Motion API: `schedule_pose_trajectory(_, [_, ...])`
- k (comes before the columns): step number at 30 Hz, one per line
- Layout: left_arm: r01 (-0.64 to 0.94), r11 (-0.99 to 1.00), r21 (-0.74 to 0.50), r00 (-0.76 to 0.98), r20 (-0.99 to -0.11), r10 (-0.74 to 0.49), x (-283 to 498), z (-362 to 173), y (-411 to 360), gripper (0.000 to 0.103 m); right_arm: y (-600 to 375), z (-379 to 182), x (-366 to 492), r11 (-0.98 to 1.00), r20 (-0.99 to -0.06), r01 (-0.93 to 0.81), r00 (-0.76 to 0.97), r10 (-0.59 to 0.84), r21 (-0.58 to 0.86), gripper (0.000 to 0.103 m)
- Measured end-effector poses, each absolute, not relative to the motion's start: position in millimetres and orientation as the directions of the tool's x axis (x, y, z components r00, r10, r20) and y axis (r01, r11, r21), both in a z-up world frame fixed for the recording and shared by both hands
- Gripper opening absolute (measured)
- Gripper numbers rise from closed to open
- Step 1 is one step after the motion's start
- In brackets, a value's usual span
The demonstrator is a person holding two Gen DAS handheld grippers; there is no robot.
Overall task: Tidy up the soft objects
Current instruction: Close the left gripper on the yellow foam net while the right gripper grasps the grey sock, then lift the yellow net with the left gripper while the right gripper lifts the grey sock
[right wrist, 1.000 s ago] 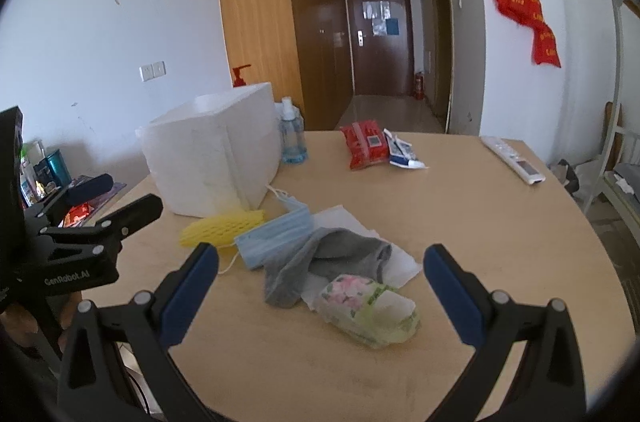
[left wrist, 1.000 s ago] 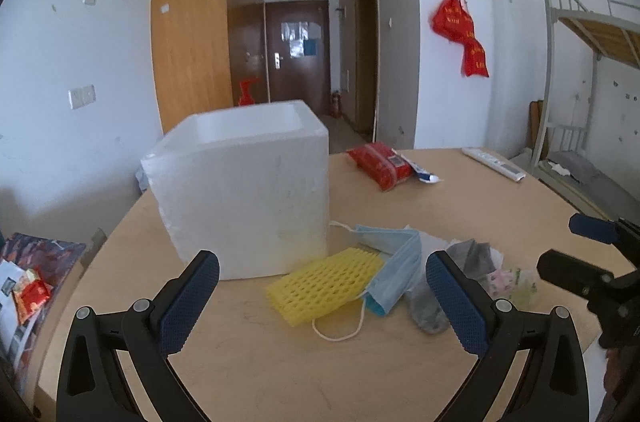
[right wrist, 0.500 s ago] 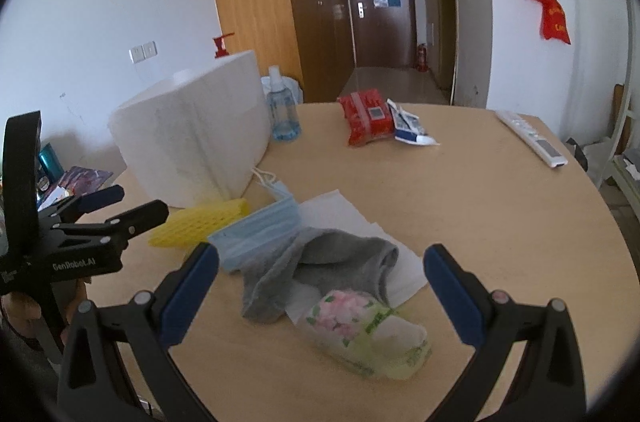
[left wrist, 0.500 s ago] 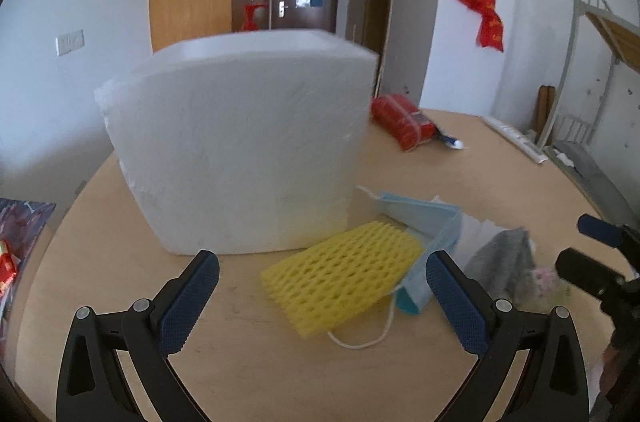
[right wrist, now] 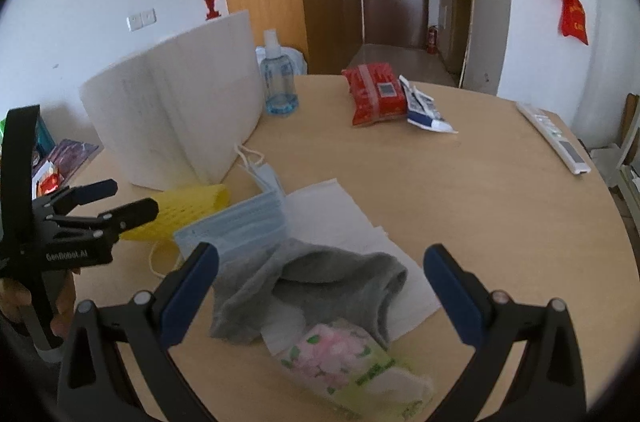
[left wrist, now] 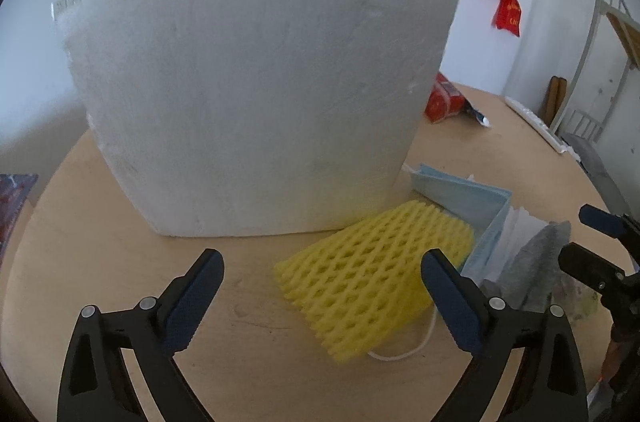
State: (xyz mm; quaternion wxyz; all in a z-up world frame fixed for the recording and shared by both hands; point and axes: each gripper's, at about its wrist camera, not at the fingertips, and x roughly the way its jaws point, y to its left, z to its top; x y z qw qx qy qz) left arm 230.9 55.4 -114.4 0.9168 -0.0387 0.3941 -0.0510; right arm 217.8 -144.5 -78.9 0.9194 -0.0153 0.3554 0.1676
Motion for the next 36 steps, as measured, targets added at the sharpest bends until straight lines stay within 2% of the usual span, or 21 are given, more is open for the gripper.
schedule_pose_trajectory(3, [0.066, 0.992, -0.11, 0.677, -0.725, -0.126, 233, -118, 55, 0.096, -142, -83, 223, 0.94, -0.67, -0.328, 0.678, 0.303, 0.093, 0.102])
schedule_pose_trajectory(6, [0.074, 0.99, -0.124, 0.664, -0.734, -0.141, 236, -120, 55, 0.092, -137, -84, 226, 0.94, -0.679, -0.332, 0.673, 0.293, 0.076, 0.096])
schedule_pose_trajectory(10, [0.061, 0.99, -0.124, 0.659, -0.74, -0.133, 235, -122, 58, 0.087, -131, -87, 229, 0.932, -0.694, -0.355, 0.652, 0.305, 0.075, 0.075])
schedule_pose_trajectory(11, [0.066, 0.99, -0.124, 0.656, -0.742, -0.136, 234, -123, 57, 0.087, -130, -89, 229, 0.931, -0.7, -0.358, 0.646, 0.303, 0.073, 0.072])
schedule_pose_trajectory(13, [0.071, 0.99, -0.121, 0.65, -0.747, -0.138, 234, -124, 57, 0.079, -129, -92, 230, 0.928, -0.708, -0.364, 0.636, 0.308, 0.077, 0.07])
schedule_pose_trajectory(17, [0.081, 0.989, -0.126, 0.631, -0.761, -0.148, 233, -125, 57, 0.069, -128, -96, 230, 0.926, -0.723, -0.366, 0.616, 0.314, 0.09, 0.057])
schedule_pose_trajectory(20, [0.09, 0.988, -0.127, 0.624, -0.766, -0.156, 231, -126, 56, 0.06, -128, -98, 228, 0.928, -0.729, -0.363, 0.611, 0.308, 0.087, 0.054])
schedule_pose_trajectory(25, [0.091, 0.987, -0.135, 0.609, -0.777, -0.163, 234, -128, 55, 0.031, -130, -100, 224, 0.927, -0.736, -0.363, 0.602, 0.31, 0.093, 0.042])
schedule_pose_trajectory(28, [0.095, 0.987, -0.131, 0.611, -0.775, -0.162, 232, -127, 55, 0.016, -131, -100, 221, 0.923, -0.734, -0.371, 0.597, 0.324, 0.106, 0.041])
schedule_pose_trajectory(31, [0.102, 0.985, -0.14, 0.611, -0.773, -0.173, 230, -125, 54, 0.004, -136, -99, 221, 0.921, -0.724, -0.362, 0.596, 0.347, 0.143, 0.031])
schedule_pose_trajectory(34, [0.105, 0.984, -0.148, 0.613, -0.769, -0.181, 228, -124, 57, 0.001, -140, -99, 221, 0.918, -0.717, -0.359, 0.596, 0.363, 0.167, 0.023])
schedule_pose_trajectory(36, [0.104, 0.982, -0.16, 0.62, -0.762, -0.189, 227, -121, 58, 0.0, -140, -98, 220, 0.916, -0.712, -0.36, 0.595, 0.373, 0.18, 0.022])
